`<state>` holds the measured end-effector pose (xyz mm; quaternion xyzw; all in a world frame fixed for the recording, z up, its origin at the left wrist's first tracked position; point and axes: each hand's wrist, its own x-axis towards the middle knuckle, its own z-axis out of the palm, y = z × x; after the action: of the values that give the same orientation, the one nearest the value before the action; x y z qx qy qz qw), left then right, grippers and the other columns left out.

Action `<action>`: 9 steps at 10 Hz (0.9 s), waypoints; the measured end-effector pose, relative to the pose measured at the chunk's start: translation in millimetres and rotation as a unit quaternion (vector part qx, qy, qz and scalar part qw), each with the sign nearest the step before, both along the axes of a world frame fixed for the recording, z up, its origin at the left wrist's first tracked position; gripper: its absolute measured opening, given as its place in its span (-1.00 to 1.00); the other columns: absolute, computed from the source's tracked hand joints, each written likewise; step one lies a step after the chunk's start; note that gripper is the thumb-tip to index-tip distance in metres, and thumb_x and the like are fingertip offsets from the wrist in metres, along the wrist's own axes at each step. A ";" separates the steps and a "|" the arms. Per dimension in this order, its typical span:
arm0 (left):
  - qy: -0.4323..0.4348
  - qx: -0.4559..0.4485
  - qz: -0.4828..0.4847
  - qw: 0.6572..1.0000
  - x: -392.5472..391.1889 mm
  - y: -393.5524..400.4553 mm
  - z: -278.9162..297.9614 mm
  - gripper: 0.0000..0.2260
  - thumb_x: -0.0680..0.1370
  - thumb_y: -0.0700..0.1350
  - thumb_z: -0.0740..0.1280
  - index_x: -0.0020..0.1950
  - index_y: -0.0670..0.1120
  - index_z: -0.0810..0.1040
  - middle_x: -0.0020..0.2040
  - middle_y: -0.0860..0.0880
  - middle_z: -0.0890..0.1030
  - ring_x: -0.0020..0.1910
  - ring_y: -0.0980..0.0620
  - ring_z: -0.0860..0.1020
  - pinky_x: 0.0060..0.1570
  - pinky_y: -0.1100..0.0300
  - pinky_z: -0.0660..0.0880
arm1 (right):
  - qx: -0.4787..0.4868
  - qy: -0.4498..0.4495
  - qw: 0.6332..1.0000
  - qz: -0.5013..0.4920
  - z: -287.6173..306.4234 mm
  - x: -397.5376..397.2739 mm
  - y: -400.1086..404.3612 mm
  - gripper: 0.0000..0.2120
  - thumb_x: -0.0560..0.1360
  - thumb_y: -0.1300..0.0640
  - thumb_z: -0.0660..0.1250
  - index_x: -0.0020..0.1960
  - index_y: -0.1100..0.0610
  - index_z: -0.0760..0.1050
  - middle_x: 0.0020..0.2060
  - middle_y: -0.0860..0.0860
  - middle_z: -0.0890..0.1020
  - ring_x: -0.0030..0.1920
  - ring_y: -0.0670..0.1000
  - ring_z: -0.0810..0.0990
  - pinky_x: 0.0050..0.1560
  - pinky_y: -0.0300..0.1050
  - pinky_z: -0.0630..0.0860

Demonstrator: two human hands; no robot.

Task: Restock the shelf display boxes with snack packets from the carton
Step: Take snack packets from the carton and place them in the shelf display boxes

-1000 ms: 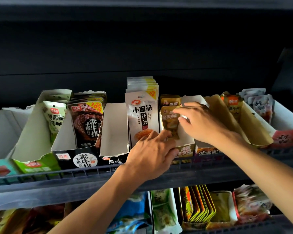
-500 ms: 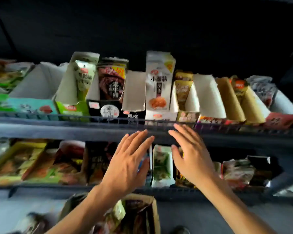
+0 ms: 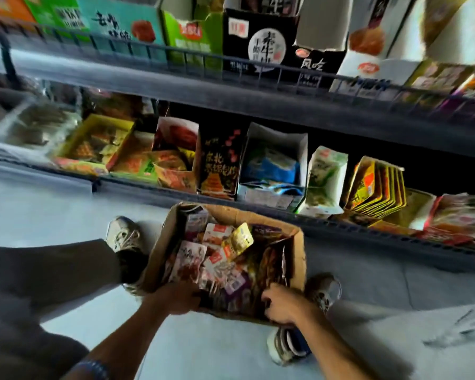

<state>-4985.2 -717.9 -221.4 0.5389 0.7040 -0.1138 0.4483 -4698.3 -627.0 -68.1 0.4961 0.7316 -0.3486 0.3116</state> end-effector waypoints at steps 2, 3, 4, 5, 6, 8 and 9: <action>-0.018 0.078 -0.021 0.997 38.5 31.3 97.4 -0.61 0.62 0.09 0.10 0.25 -0.06 0.57 0.17 -0.08 0.63 0.18 -0.11 0.58 0.14 0.14 0.49 | 0.198 0.063 0.962 -0.179 -15.5 -14.7 27.8 -0.37 0.52 0.11 0.33 0.54 0.03 0.19 0.50 0.06 0.29 0.45 0.13 0.32 0.37 0.02 0.37; -0.053 0.165 0.018 0.985 45.7 35.9 79.0 -0.57 0.62 0.15 0.03 0.20 -0.05 0.56 0.13 -0.05 0.66 0.13 -0.07 0.63 0.10 0.10 0.58 | 0.276 0.106 0.887 -0.354 -27.0 -25.1 36.8 -0.26 0.48 0.14 0.40 0.56 0.07 0.12 0.52 0.10 0.26 0.43 0.18 0.36 0.34 0.10 0.42; -0.081 0.180 0.043 0.979 49.0 38.0 60.3 -0.48 0.56 0.27 0.00 0.20 -0.01 0.55 0.11 -0.02 0.67 0.09 -0.05 0.64 0.06 0.06 0.61 | 0.170 0.082 0.882 -0.432 -39.8 -26.3 46.8 -0.21 0.50 0.06 0.42 0.59 0.10 0.06 0.50 0.15 0.32 0.44 0.19 0.36 0.37 0.05 0.36; -0.108 0.174 0.035 0.978 59.4 40.9 46.4 -0.41 0.53 0.36 -0.03 0.19 -0.01 0.55 0.07 -0.01 0.68 0.05 0.00 0.64 0.06 0.07 0.60 | 0.061 0.040 0.888 -0.454 -62.1 -29.8 60.5 -0.15 0.50 -0.08 0.43 0.59 0.17 0.06 0.51 0.17 0.29 0.49 0.17 0.30 0.40 0.00 0.30; -0.122 0.184 0.037 0.975 64.1 40.2 44.7 -0.35 0.54 0.40 -0.06 0.18 -0.02 0.58 0.06 0.00 0.69 0.04 0.01 0.65 0.08 0.09 0.60 | 0.104 -0.002 0.912 -0.398 -75.3 -40.8 60.9 -0.16 0.45 -0.14 0.46 0.54 0.18 0.15 0.46 0.17 0.33 0.45 0.19 0.32 0.37 0.03 0.34; -0.116 0.212 0.044 0.969 70.3 38.1 48.0 -0.56 0.54 0.15 0.10 0.16 -0.06 0.63 0.01 -0.05 0.70 0.01 -0.06 0.66 0.05 0.10 0.60 | 0.236 -0.127 0.952 -0.146 -91.5 -52.6 54.0 -0.31 0.40 -0.25 0.42 0.34 0.12 0.30 0.25 0.13 0.48 0.22 0.13 0.48 0.14 0.01 0.46; -0.126 0.203 0.041 0.970 68.2 30.7 41.6 -0.68 0.53 0.06 0.19 0.14 -0.04 0.62 0.02 -0.03 0.70 0.06 -0.05 0.64 0.07 0.07 0.59 | 0.180 -0.119 0.948 -0.235 -94.3 -53.5 63.0 -0.35 0.45 -0.16 0.43 0.36 0.14 0.27 0.24 0.14 0.53 0.20 0.16 0.56 0.06 -0.03 0.52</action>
<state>-4917.0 -687.2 -179.8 0.5990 0.6719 0.1190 0.4191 -4751.8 -564.0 -162.3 0.7398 0.6025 -0.2124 0.2111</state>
